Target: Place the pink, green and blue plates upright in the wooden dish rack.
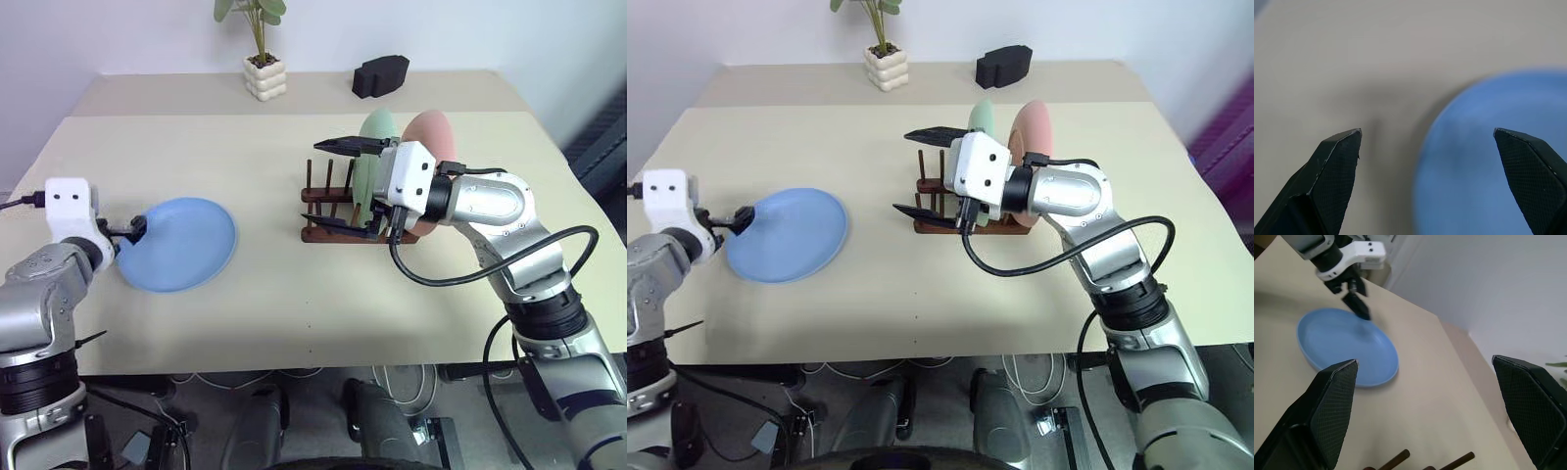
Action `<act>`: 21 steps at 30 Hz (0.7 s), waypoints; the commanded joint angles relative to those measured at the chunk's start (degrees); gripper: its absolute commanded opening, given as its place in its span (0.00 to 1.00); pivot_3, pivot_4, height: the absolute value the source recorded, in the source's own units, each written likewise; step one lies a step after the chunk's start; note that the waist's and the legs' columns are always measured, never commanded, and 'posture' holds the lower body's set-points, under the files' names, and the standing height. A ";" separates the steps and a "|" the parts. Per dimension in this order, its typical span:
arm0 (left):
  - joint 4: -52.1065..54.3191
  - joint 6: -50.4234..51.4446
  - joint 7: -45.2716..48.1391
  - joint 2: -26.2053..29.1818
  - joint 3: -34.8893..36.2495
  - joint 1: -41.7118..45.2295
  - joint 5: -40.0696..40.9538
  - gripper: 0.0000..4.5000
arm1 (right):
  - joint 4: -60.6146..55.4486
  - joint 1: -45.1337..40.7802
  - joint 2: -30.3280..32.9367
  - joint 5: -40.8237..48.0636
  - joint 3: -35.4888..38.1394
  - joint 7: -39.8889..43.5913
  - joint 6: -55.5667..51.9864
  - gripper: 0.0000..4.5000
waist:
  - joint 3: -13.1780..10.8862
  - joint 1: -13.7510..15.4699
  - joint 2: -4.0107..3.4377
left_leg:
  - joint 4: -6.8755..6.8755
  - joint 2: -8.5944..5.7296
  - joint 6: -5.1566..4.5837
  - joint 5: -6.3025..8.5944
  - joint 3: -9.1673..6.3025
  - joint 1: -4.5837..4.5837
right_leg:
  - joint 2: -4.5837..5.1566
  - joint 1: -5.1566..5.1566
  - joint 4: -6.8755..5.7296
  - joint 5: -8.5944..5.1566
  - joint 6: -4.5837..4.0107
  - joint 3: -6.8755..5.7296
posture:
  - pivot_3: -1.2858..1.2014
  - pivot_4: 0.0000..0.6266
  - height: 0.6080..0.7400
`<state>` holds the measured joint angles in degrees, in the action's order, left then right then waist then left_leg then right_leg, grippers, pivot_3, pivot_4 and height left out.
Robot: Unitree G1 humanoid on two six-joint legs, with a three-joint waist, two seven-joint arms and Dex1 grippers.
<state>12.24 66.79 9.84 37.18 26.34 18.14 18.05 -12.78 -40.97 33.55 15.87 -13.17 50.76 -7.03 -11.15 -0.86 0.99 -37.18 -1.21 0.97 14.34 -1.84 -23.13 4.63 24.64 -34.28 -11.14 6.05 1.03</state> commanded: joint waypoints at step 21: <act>4.47 -11.06 0.82 -5.80 3.32 4.13 2.00 0.01 | 0.32 -0.27 -2.94 -7.07 0.23 -0.59 1.67 1.00 | -0.01 0.29 0.20 | 0.03 0.02 0.16 -0.08 -0.01 0.17 | 0.05 -0.12 -0.04 -0.05 -0.25 0.00 | 0.52 0.24 0.97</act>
<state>12.56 60.79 11.17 30.96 28.38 19.25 19.96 -12.28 -39.55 31.21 10.20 -13.18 51.20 -6.69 -11.15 -0.57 1.19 -37.15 -1.19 1.15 14.26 -1.86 -22.99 4.67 24.54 -34.32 -11.19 5.80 1.02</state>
